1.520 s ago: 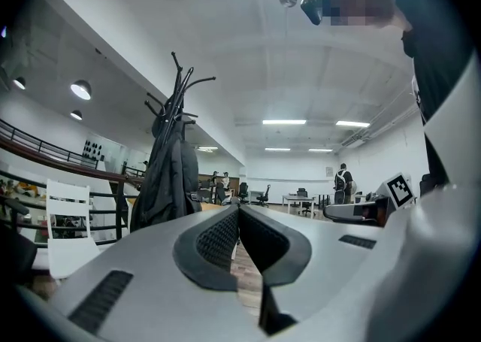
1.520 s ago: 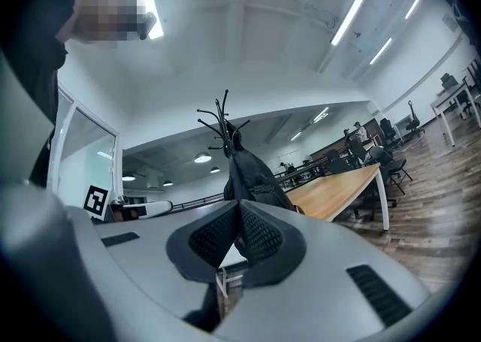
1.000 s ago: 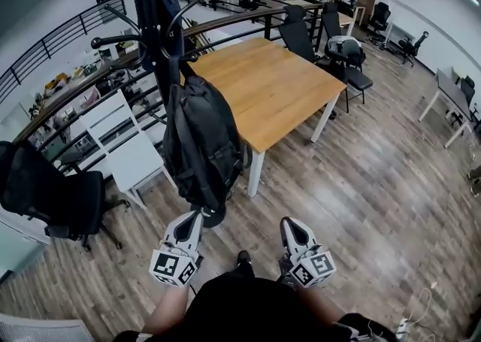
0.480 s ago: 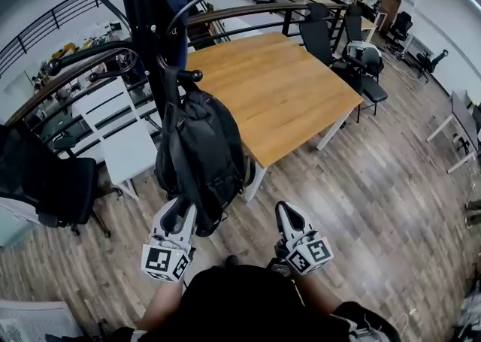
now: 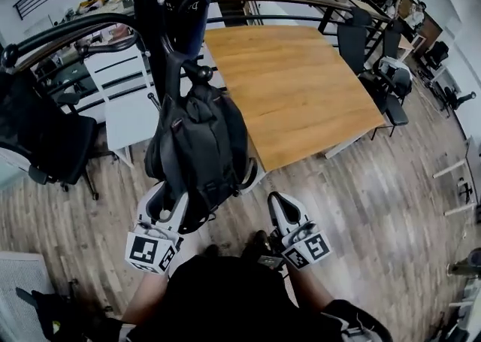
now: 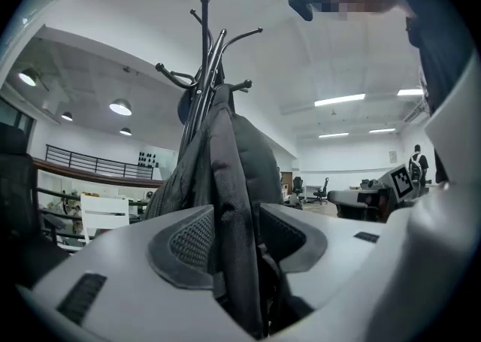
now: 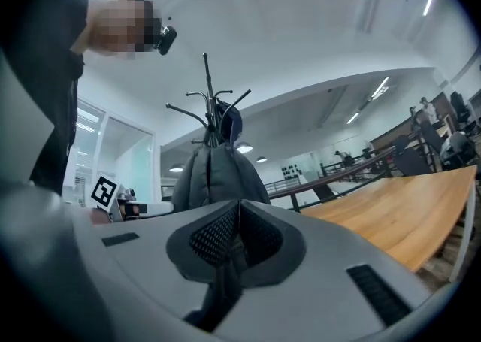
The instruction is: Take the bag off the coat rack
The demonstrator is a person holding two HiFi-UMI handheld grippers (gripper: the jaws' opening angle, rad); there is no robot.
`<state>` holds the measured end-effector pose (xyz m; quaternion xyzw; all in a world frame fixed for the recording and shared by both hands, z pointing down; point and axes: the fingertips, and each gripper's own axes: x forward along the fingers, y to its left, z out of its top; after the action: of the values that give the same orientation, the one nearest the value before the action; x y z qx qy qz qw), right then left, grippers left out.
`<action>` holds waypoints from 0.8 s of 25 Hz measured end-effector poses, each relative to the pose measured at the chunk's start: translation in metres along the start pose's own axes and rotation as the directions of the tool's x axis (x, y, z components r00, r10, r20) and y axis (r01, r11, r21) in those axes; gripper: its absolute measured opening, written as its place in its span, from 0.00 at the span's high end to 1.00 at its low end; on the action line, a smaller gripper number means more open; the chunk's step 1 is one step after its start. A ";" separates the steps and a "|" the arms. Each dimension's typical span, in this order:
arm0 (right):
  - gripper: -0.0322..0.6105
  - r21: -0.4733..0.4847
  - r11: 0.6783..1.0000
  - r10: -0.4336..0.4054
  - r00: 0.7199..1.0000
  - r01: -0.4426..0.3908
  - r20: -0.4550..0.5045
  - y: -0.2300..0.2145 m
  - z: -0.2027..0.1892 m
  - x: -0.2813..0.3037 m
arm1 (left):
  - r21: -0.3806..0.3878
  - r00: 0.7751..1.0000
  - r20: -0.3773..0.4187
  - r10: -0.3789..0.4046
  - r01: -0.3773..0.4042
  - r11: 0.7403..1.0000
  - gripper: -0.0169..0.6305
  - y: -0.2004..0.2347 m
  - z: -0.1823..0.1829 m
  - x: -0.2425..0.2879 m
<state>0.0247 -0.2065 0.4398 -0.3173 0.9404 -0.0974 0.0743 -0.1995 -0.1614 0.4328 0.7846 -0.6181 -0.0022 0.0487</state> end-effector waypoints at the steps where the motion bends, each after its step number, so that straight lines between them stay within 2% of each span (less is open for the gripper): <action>1: 0.90 -0.002 0.999 0.036 0.999 -0.036 0.007 -0.007 0.006 0.005 | 0.001 1.000 -0.009 0.027 -0.027 1.000 0.68 0.001 -0.002 0.002; 5: 0.90 0.003 0.990 0.143 0.990 -0.143 0.003 -0.049 0.020 0.037 | 0.014 0.985 -0.027 0.172 -0.172 0.985 0.68 0.007 -0.006 0.016; 11: 0.90 0.042 0.941 0.338 0.940 -0.337 -0.041 -0.079 0.021 0.079 | -0.027 0.929 -0.026 0.370 -0.371 0.928 0.74 0.012 -0.014 0.012; 14: 0.90 0.056 0.921 0.389 0.920 -0.386 -0.057 -0.087 0.020 0.098 | -0.040 0.911 -0.040 0.410 -0.412 0.910 0.75 0.012 -0.015 0.012; 17: 0.89 0.066 0.873 0.486 0.871 -0.483 -0.063 -0.081 0.019 0.114 | -0.058 0.912 -0.051 0.406 -0.409 0.911 0.77 0.008 -0.014 0.013; 18: 0.83 0.066 0.853 0.522 0.850 -0.518 -0.071 -0.077 0.019 0.120 | -0.061 0.912 -0.054 0.408 -0.410 0.910 0.77 0.007 -0.013 0.012; 20: 0.65 0.055 0.814 0.580 0.808 -0.578 -0.105 -0.066 0.020 0.135 | -0.059 0.910 -0.049 0.412 -0.414 0.908 0.78 0.004 -0.009 0.011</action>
<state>-0.0388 -0.3434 0.4255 -0.0089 0.9939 -0.0982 0.0487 -0.2001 -0.1725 0.4425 0.6341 -0.7685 0.0011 0.0857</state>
